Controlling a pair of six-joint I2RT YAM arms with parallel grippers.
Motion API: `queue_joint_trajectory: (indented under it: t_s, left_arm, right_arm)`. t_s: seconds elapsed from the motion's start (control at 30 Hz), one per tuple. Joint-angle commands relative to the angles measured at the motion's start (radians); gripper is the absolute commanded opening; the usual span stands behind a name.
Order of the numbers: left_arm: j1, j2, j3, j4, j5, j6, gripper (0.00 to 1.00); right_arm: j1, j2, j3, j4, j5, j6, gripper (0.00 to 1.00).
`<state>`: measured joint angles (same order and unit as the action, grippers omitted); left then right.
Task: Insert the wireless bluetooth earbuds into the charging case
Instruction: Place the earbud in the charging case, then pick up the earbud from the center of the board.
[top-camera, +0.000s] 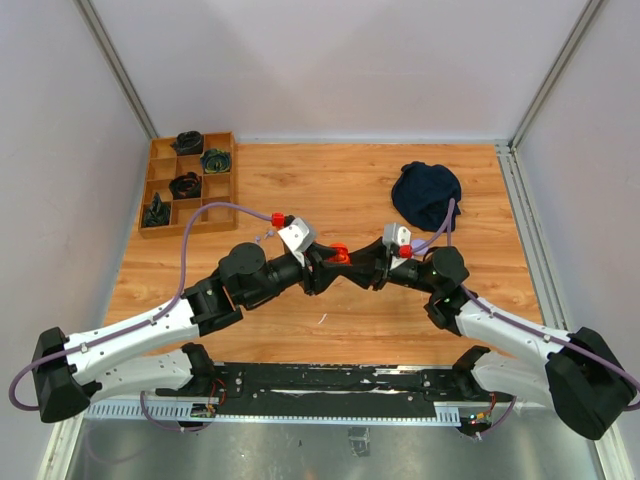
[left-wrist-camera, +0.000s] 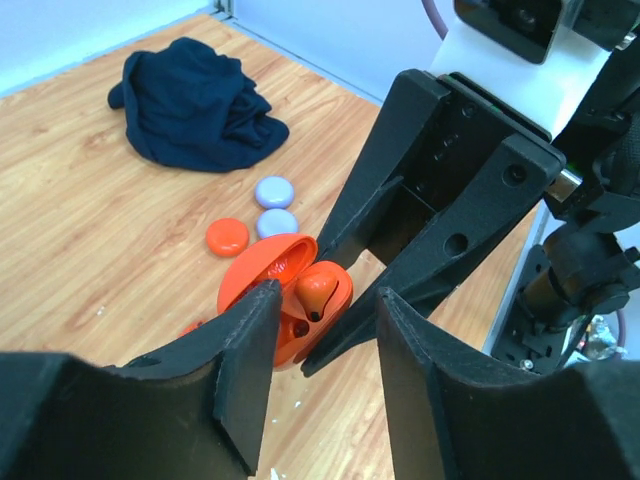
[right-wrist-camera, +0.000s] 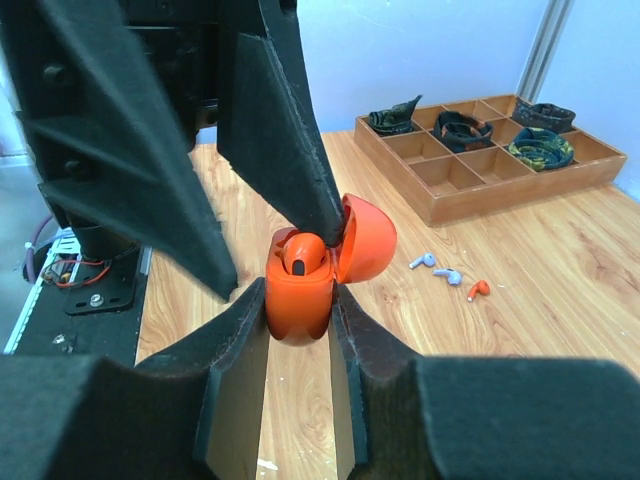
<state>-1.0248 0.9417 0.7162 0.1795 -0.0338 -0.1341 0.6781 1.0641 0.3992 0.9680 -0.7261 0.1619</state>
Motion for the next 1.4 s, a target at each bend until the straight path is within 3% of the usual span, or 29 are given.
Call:
queue_joint_trajectory:
  t_s: [0.0, 0.37, 0.63, 1.07, 1.37]
  left_arm:
    - [-0.009, -0.002, 0.038, -0.027, -0.018, 0.003, 0.54]
    - [-0.009, -0.051, 0.124, -0.129, -0.08, -0.032, 0.65]
    - [0.013, -0.036, 0.163, -0.202, -0.288, -0.096, 0.78]
    - [0.385, 0.235, 0.218, -0.345, -0.197, -0.314, 0.8]
    - [0.511, 0.536, 0.367, -0.431, -0.193, -0.318, 0.79]
  right_arm:
    - [-0.019, -0.007, 0.05, 0.06, -0.018, 0.002, 0.06]
    - [-0.092, -0.02, 0.114, -0.085, -0.181, -0.047, 0.05]
    - [-0.112, -0.079, 0.13, -0.274, -0.115, -0.141, 0.04]
    - [-0.115, -0.111, 0.079, -0.336, -0.013, -0.109, 0.04]
    - [-0.113, -0.098, 0.039, -0.322, -0.002, -0.091, 0.05]
